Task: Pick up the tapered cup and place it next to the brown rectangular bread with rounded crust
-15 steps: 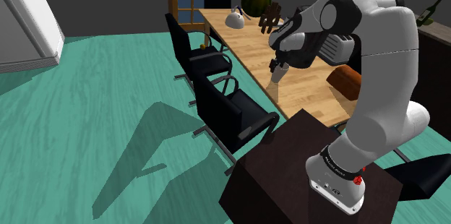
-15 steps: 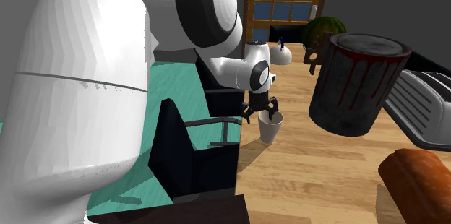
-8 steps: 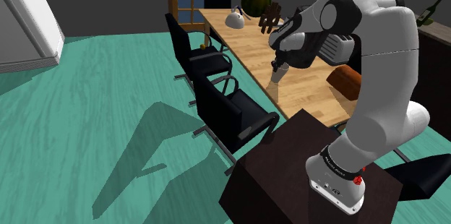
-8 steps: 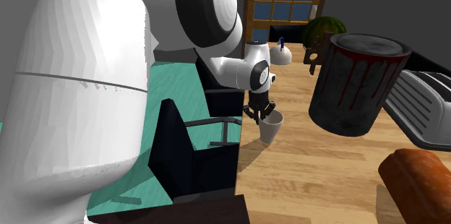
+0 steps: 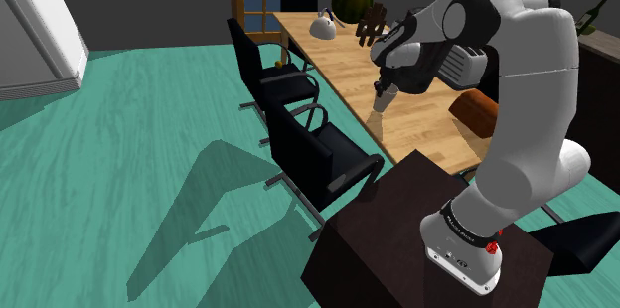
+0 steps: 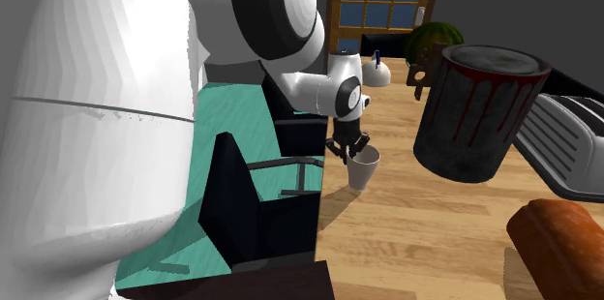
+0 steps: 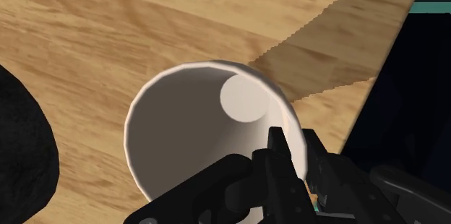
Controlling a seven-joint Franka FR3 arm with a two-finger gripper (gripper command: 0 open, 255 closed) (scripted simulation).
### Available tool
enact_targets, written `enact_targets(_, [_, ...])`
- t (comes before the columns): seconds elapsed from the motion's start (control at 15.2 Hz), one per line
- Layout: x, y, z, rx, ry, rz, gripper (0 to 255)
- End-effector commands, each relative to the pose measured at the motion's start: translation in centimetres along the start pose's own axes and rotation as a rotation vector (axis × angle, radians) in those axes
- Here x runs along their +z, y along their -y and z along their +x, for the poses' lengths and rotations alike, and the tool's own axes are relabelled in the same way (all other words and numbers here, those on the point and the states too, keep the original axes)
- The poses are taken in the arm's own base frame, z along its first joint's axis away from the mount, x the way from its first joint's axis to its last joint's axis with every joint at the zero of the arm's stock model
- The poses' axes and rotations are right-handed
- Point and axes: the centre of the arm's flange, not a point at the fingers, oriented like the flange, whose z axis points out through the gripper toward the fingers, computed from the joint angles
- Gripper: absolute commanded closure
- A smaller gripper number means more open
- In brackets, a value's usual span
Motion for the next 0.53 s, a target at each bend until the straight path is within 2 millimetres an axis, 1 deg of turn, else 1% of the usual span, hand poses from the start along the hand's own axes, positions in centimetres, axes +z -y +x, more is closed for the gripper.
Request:
enact_targets(0.0, [-1.0, -0.1, 0.0, 0.0, 0.0, 0.0, 255])
enact_targets(0.46, [-4.6, -0.5, -0.1, 0.0, 0.0, 0.0, 255])
